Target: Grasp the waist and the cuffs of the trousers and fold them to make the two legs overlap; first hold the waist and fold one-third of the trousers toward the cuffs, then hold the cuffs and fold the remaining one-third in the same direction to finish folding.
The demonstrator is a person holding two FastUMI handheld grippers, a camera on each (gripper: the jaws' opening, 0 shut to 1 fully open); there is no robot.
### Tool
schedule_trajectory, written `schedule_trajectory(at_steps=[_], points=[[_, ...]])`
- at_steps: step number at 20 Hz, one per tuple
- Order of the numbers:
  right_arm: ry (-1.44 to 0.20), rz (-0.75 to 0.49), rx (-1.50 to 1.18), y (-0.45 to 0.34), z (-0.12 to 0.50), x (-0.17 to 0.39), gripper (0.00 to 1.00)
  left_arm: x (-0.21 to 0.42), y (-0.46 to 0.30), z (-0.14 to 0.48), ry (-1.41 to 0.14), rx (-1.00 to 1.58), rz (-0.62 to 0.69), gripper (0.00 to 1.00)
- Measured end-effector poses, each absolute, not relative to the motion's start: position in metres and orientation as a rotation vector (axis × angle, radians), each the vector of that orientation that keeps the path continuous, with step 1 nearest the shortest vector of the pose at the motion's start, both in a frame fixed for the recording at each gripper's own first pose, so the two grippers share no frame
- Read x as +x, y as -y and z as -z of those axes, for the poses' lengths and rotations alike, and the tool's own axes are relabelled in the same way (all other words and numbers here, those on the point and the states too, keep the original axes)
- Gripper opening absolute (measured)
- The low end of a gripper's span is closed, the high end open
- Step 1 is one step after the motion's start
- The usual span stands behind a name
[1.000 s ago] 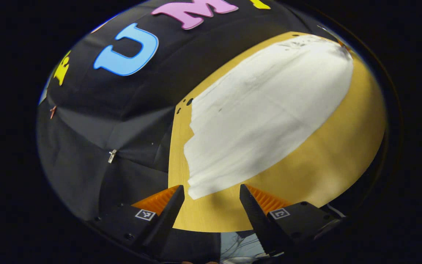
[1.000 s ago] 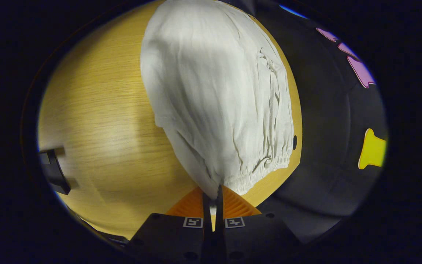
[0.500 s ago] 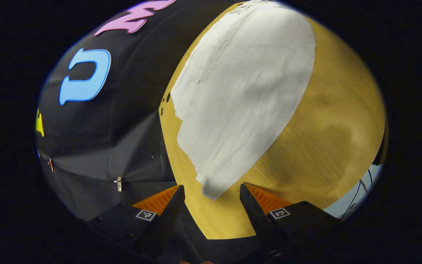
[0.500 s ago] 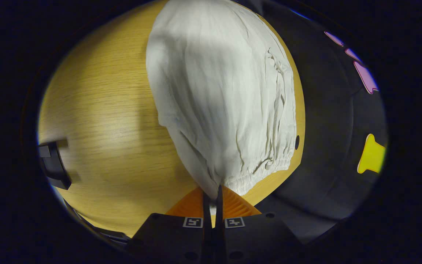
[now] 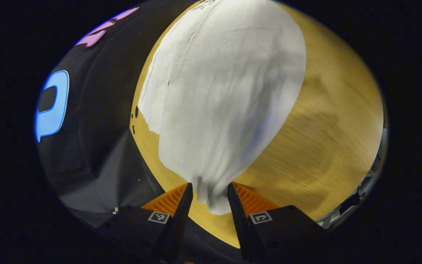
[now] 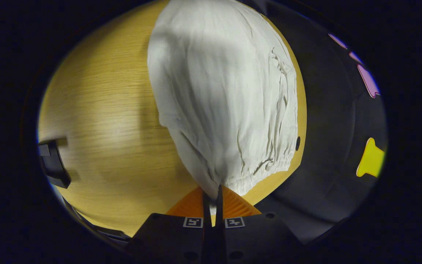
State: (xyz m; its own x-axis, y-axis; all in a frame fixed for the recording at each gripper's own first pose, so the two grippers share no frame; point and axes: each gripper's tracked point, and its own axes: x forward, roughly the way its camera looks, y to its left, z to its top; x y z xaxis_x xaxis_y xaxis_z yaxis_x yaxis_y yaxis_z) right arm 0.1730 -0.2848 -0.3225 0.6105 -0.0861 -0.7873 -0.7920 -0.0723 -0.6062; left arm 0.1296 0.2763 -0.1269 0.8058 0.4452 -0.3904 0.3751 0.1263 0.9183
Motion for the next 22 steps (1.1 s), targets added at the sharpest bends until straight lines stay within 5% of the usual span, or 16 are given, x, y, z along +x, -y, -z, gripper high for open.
schedule_trajectory(at_steps=[3,4,7,15,22], points=[[-0.756,-0.684,-1.562,0.285,0.323,0.174,0.06,0.136,-0.272,0.129,-0.729,1.49,-0.051,0.34],[-0.755,-0.683,-1.563,0.284,0.323,0.174,0.06,0.139,-0.27,0.129,-0.723,1.487,-0.064,0.33],[-0.759,-0.658,-1.545,0.287,0.323,0.176,0.06,0.142,-0.267,0.134,-0.716,1.424,-0.106,0.08],[-0.805,-0.627,-1.427,0.288,0.317,0.18,0.06,0.128,-0.268,0.131,-0.637,1.284,-0.25,0.05],[-0.725,-0.473,-1.242,0.286,0.273,0.193,0.06,0.124,-0.256,0.083,-0.448,1.056,-0.405,0.06]])
